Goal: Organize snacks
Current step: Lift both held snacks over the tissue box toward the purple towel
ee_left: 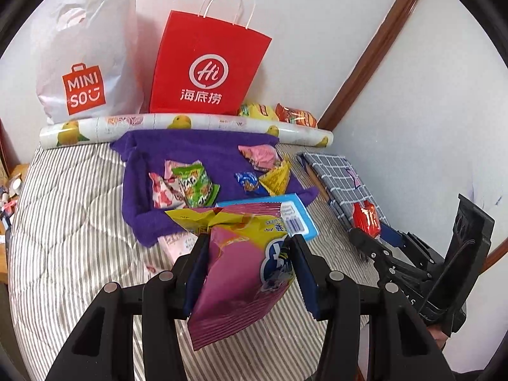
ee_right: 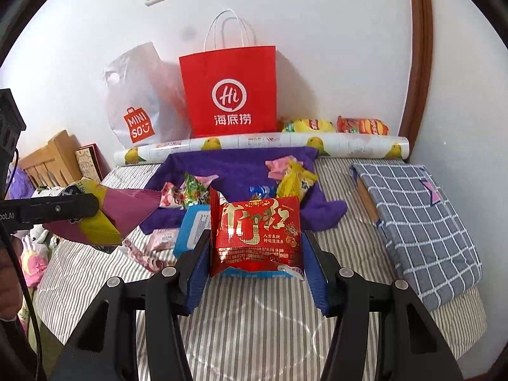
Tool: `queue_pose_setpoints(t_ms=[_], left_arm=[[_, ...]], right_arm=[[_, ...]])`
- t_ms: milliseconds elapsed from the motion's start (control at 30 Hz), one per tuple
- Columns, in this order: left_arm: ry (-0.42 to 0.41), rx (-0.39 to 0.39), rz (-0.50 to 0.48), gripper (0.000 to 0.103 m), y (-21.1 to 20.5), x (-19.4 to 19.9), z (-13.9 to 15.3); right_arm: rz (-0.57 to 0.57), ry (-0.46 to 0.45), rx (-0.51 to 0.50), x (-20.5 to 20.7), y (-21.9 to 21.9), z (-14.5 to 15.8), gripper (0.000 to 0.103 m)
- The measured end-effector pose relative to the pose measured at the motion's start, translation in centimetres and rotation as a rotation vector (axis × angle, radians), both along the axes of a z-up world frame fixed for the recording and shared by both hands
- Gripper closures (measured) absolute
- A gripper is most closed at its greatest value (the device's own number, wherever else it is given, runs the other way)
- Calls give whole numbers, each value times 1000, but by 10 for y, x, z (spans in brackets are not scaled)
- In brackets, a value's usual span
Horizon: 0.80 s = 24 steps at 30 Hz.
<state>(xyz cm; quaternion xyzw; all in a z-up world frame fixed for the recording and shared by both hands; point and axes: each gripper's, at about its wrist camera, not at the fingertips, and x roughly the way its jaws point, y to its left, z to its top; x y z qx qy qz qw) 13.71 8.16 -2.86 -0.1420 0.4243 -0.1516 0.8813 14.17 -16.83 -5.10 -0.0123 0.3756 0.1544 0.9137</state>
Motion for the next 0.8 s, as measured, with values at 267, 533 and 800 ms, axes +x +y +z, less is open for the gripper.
queue_pose_setpoints(t_ms=[267, 533, 800], left_arm=[[-6, -6, 20, 54, 7, 27, 3], [2, -4, 32, 54, 12, 62, 1], [18, -4, 34, 54, 14, 96, -8]], right_arm=[[7, -15, -3, 30, 5, 7, 49], [3, -19, 0, 67, 14, 6, 49], [-2, -6, -7, 100, 20, -3, 49]])
